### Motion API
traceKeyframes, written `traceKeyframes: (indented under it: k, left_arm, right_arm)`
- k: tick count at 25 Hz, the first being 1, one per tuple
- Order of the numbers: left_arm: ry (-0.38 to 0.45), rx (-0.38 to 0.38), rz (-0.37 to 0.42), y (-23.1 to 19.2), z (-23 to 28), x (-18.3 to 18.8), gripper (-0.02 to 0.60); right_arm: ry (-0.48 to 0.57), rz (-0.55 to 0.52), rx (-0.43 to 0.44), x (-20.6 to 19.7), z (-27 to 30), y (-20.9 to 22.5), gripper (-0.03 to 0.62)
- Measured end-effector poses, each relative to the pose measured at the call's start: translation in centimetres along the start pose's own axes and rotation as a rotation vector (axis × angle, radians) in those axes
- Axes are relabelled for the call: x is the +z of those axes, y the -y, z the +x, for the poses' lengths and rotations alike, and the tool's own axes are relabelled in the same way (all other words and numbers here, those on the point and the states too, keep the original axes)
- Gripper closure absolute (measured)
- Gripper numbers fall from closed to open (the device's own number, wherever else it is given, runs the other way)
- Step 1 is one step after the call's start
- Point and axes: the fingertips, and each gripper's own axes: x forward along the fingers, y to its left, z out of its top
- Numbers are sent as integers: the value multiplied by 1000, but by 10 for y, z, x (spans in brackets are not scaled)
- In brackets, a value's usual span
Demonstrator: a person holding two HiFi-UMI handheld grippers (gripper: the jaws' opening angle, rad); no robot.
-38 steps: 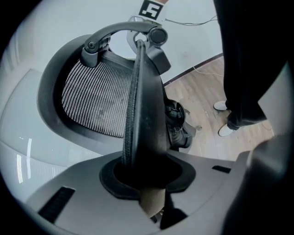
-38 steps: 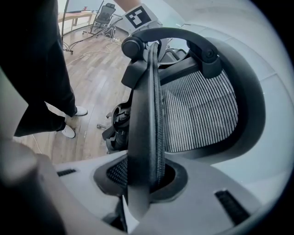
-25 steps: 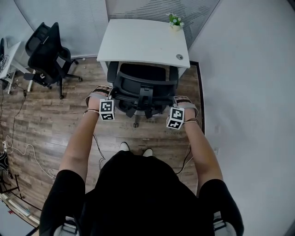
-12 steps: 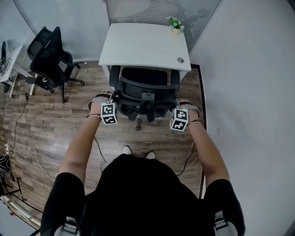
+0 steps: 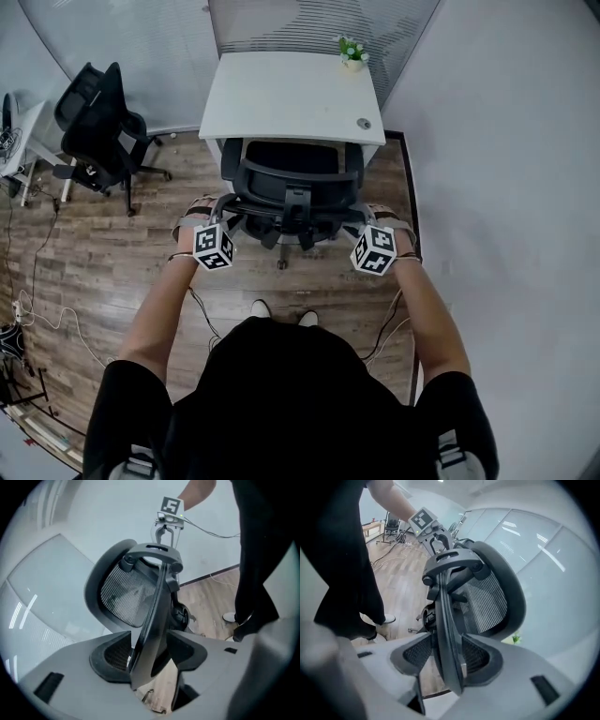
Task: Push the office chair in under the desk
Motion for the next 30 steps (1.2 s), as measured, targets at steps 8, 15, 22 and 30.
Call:
traceKeyframes:
  k: [8,15,22,30]
  left_arm:
    - [199,56,-291,-3,-48,47,356]
    - [413,64,-618,1,-83,87,385]
    - [581,49,-867,-10,-114,112,414]
    - [677,32,-905,-11,-139,141,442]
  right_arm:
    - [188,250,-151,14,-30,-6,408]
    - [520,637,-175,48,-75,-5,414]
    - [790,832,-159,93,-126,3,439]
    - [910,836,-205,123,-161,6,473]
